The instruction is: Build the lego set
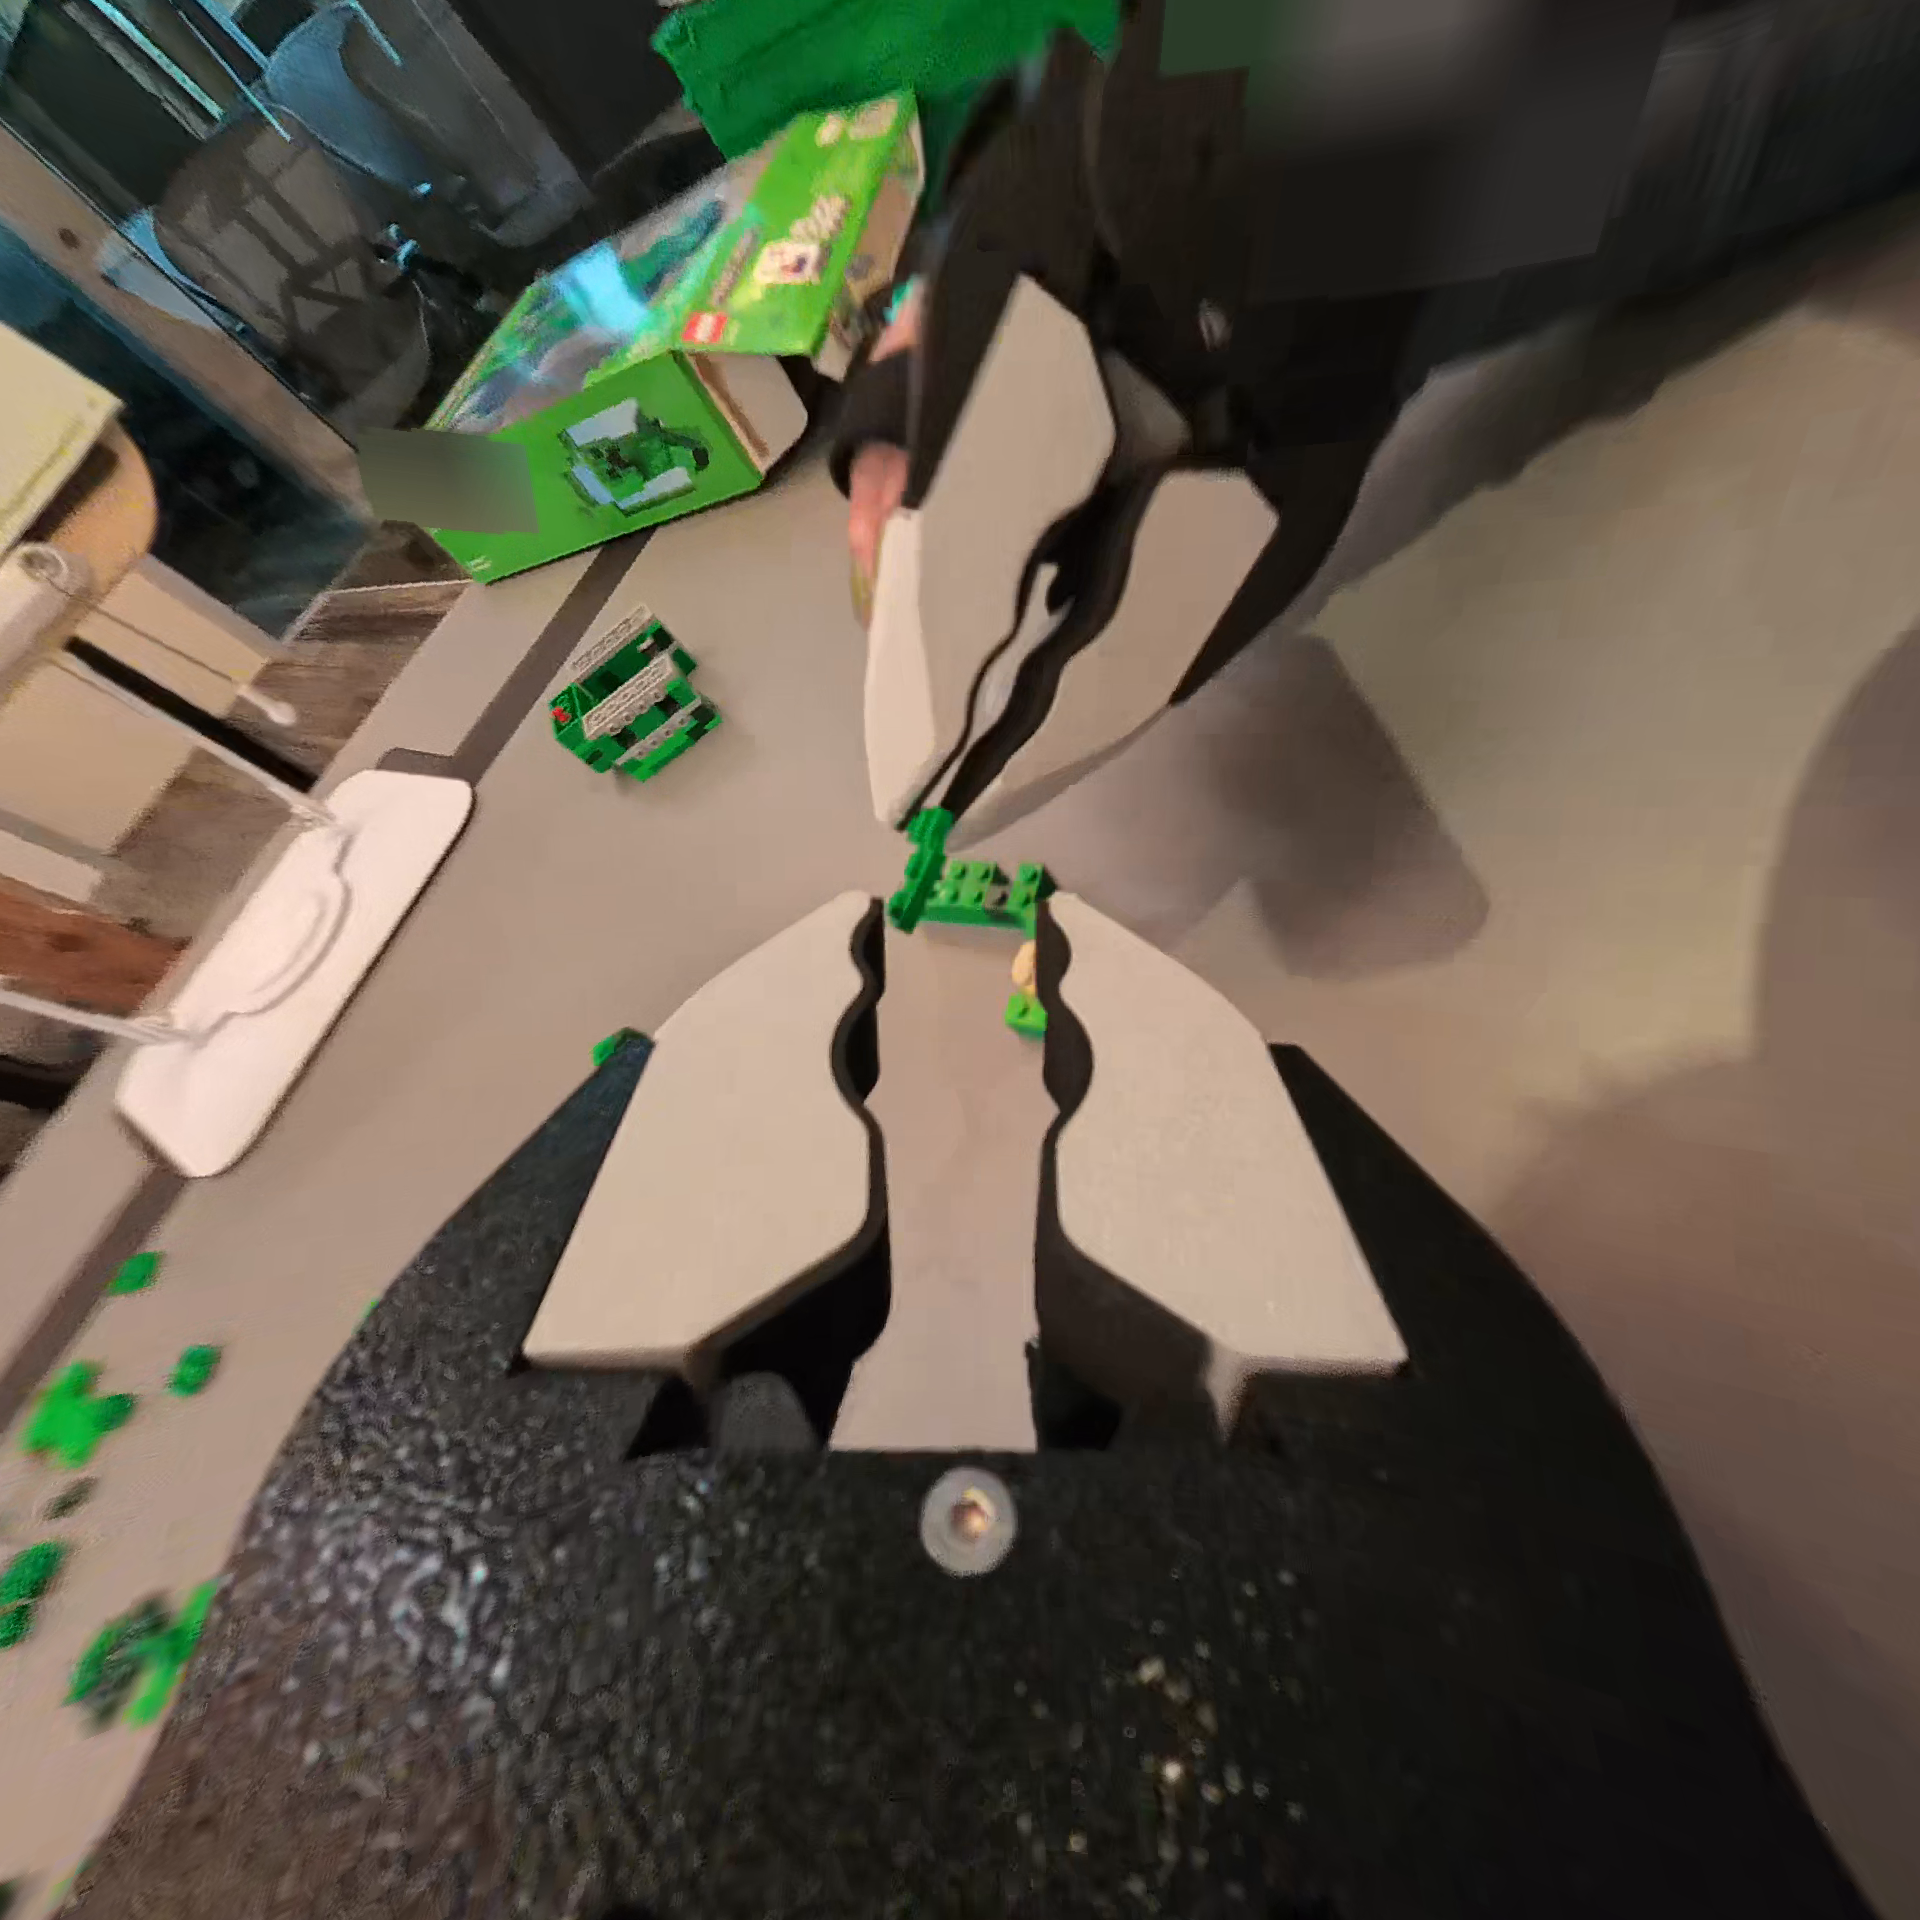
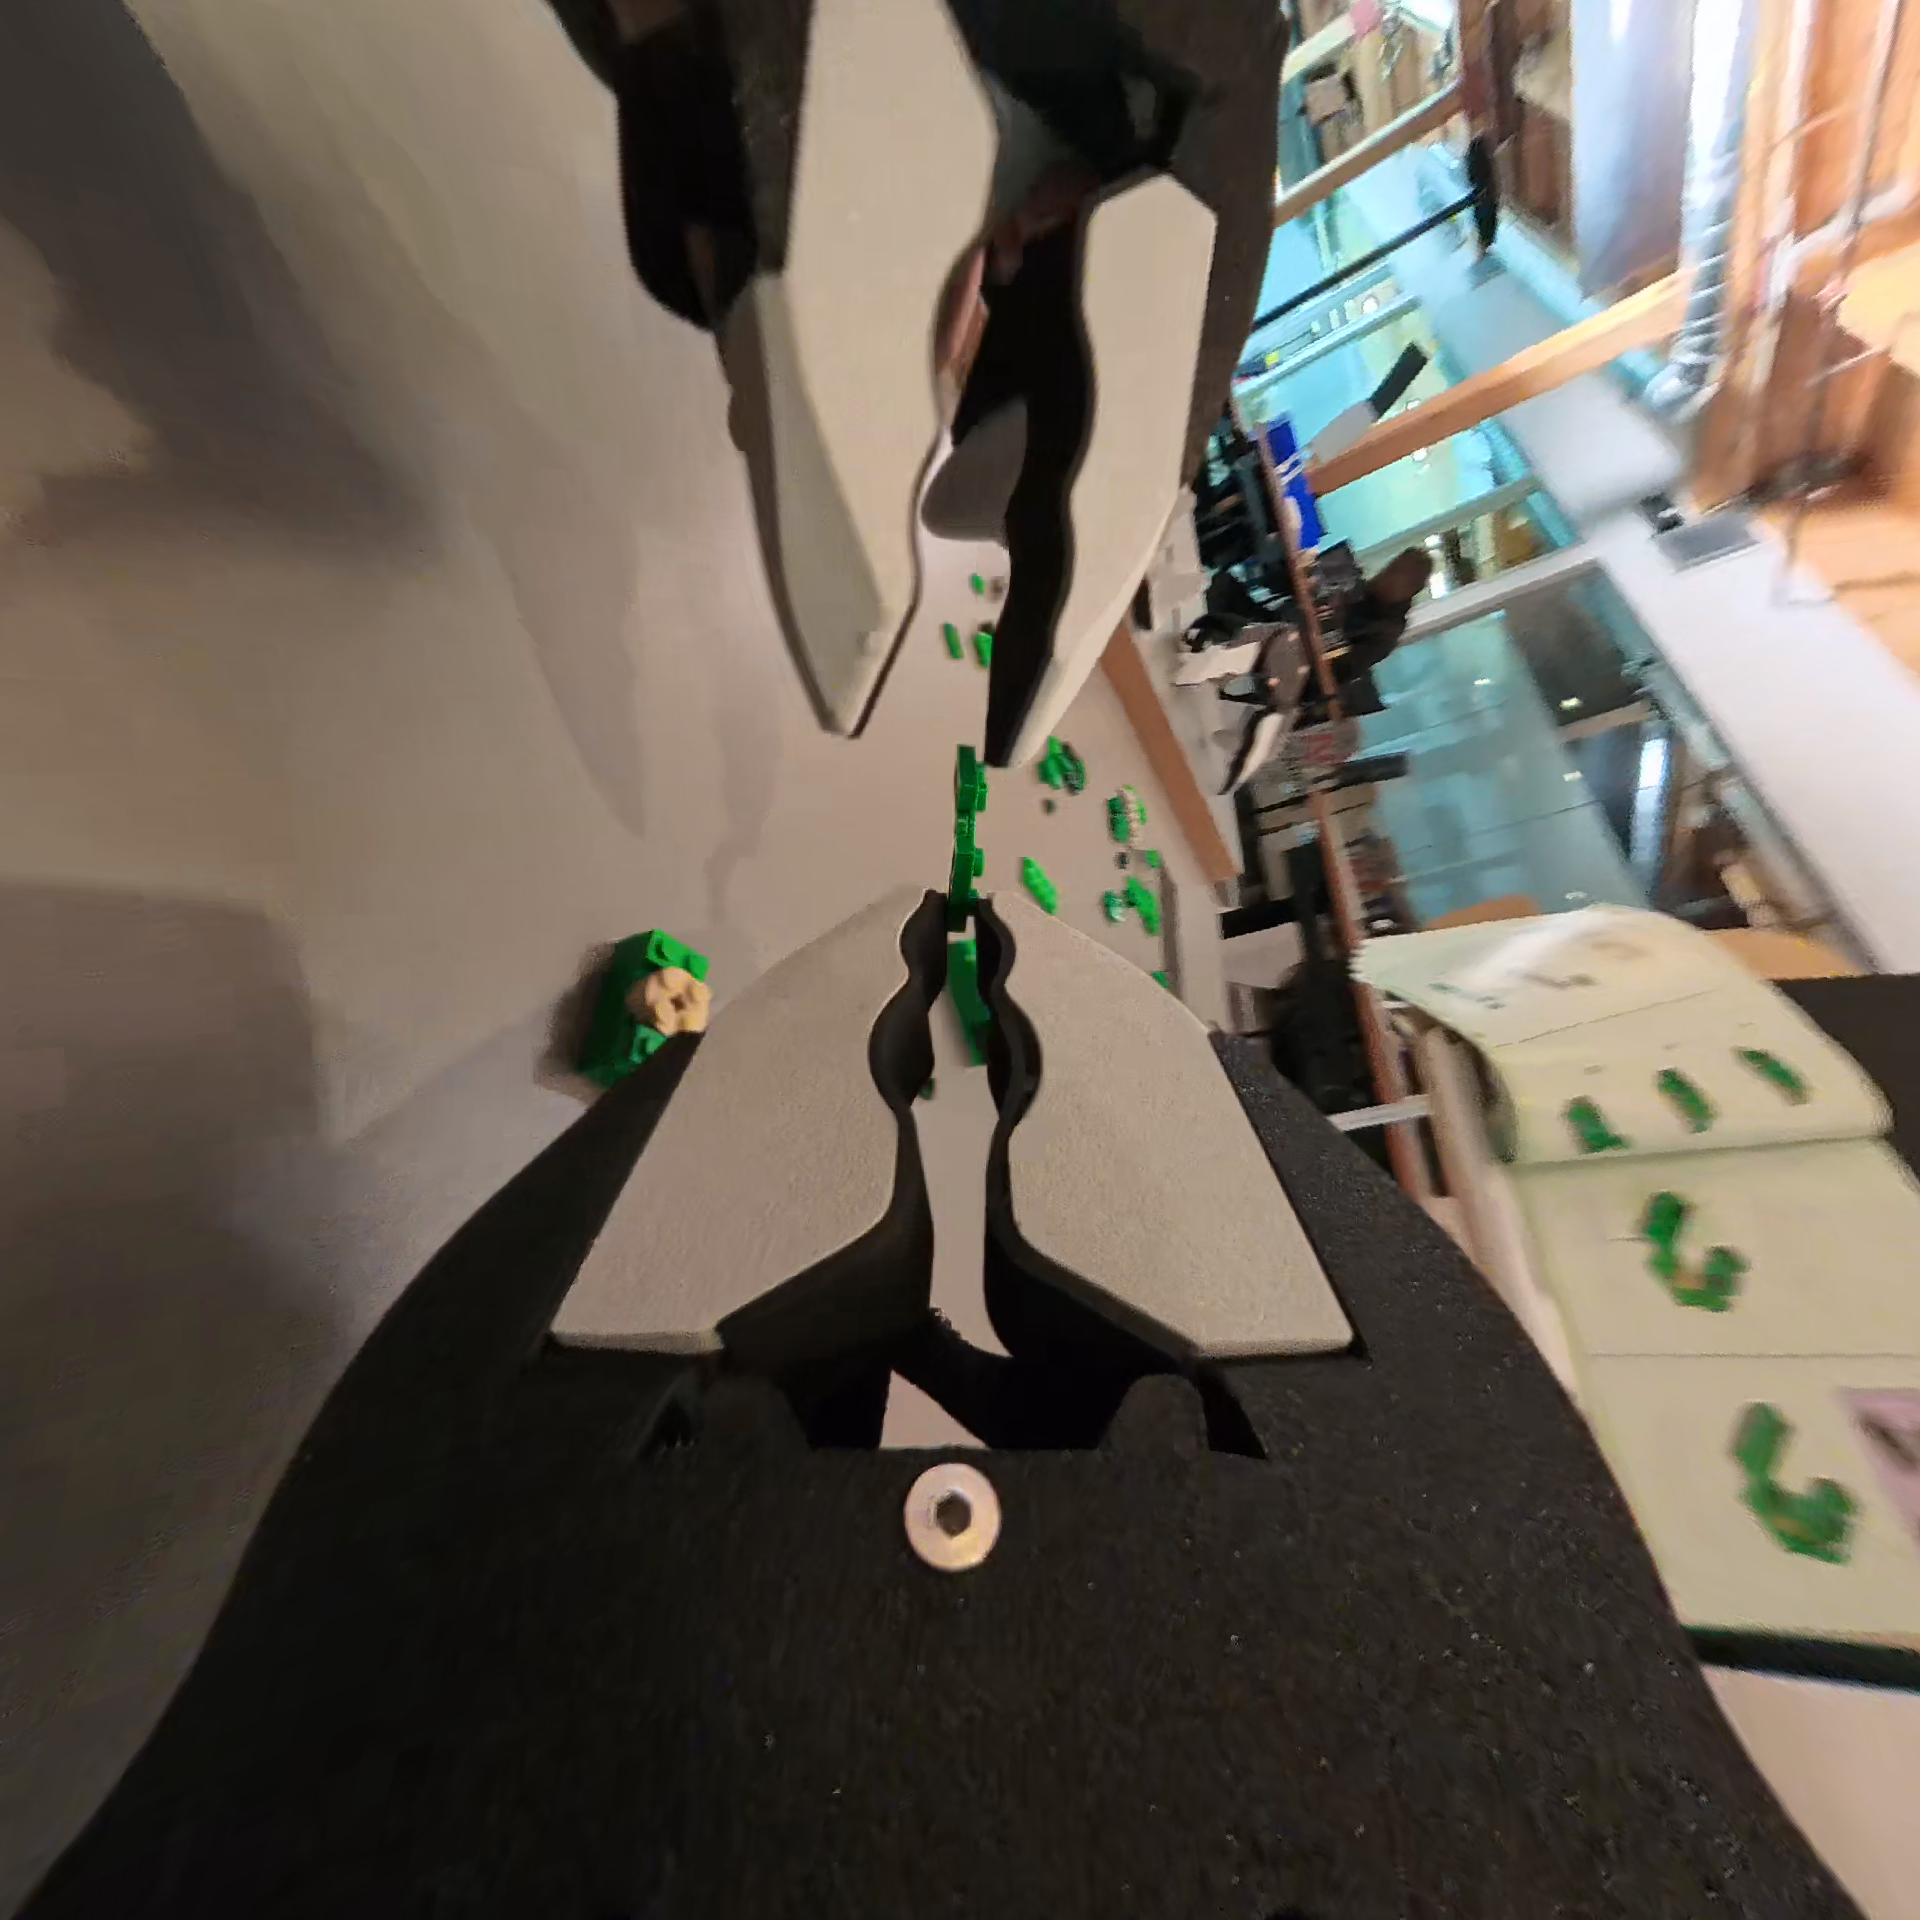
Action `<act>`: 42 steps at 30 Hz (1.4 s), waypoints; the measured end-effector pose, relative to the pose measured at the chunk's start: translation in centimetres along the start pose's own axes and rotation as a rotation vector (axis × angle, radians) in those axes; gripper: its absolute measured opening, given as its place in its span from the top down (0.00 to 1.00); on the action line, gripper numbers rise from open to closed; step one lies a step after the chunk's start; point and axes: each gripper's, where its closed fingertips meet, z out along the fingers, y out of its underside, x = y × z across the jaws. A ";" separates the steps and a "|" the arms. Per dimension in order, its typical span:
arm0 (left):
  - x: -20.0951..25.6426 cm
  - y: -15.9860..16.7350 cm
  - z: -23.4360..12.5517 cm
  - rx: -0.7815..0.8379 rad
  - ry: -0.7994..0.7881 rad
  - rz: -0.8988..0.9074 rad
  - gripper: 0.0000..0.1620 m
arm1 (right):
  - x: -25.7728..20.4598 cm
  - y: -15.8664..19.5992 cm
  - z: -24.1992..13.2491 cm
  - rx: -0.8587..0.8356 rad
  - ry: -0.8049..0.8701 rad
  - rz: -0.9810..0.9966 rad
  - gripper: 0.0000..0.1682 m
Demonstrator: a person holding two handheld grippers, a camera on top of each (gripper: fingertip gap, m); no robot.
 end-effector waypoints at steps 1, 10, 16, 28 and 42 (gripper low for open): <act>-0.1 -0.4 -0.2 0.033 0.007 -0.056 0.84 | 0.2 0.1 0.0 -0.009 0.029 -0.038 0.97; -0.9 -0.6 0.2 0.019 -0.047 -0.274 0.84 | 1.2 -0.5 -0.2 -0.047 0.194 -0.277 0.97; -1.4 -0.7 0.5 0.051 -0.071 -0.369 0.84 | 0.9 -0.2 0.1 -0.078 0.205 -0.332 0.97; -1.1 0.0 0.9 0.040 -0.048 -0.397 0.90 | 0.6 0.0 0.3 -0.093 0.214 -0.359 0.97; -0.6 1.3 0.4 -0.019 -0.064 -0.253 0.92 | 3.7 3.3 -0.9 -0.030 0.229 0.149 0.91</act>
